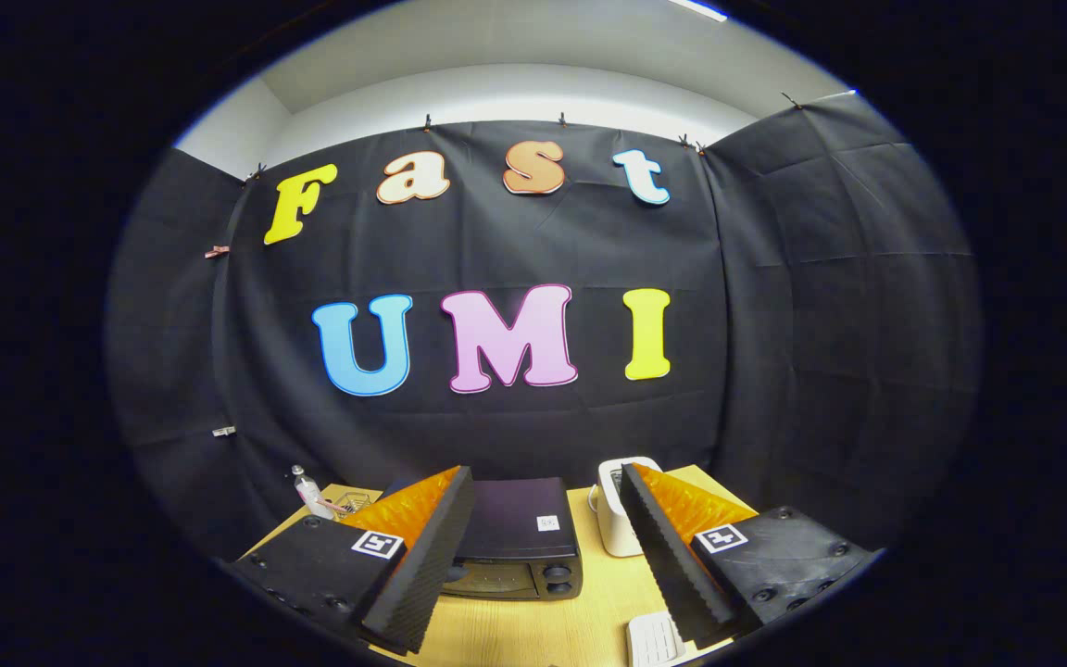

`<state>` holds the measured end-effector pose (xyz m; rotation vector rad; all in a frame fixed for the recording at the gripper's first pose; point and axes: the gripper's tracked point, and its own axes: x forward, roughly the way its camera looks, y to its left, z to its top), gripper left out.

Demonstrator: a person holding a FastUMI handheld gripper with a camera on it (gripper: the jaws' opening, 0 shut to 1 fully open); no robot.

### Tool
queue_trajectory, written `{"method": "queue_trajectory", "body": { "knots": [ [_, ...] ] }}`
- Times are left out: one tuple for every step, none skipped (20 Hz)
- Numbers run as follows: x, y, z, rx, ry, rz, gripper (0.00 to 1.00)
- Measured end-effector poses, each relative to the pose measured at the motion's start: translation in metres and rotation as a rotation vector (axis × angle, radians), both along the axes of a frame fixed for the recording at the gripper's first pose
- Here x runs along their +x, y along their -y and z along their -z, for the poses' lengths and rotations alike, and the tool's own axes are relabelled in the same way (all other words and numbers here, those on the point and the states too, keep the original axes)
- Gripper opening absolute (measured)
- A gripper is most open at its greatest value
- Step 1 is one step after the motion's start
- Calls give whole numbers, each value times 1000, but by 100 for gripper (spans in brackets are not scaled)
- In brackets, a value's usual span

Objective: Open the toaster oven, put the food inside, and close the toaster oven door.

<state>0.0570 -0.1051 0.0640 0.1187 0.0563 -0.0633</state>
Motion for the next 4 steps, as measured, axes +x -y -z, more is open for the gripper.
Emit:
{"method": "queue_trajectory", "body": {
  "knots": [
    [0, -4, 0, 0, -5, -9, 98],
    [0, -7, 0, -2, -6, -15, 98],
    [0, -11, 0, -4, -4, -22, 98],
    [1, -14, 0, -10, 0, -31, 98]
  ]
}}
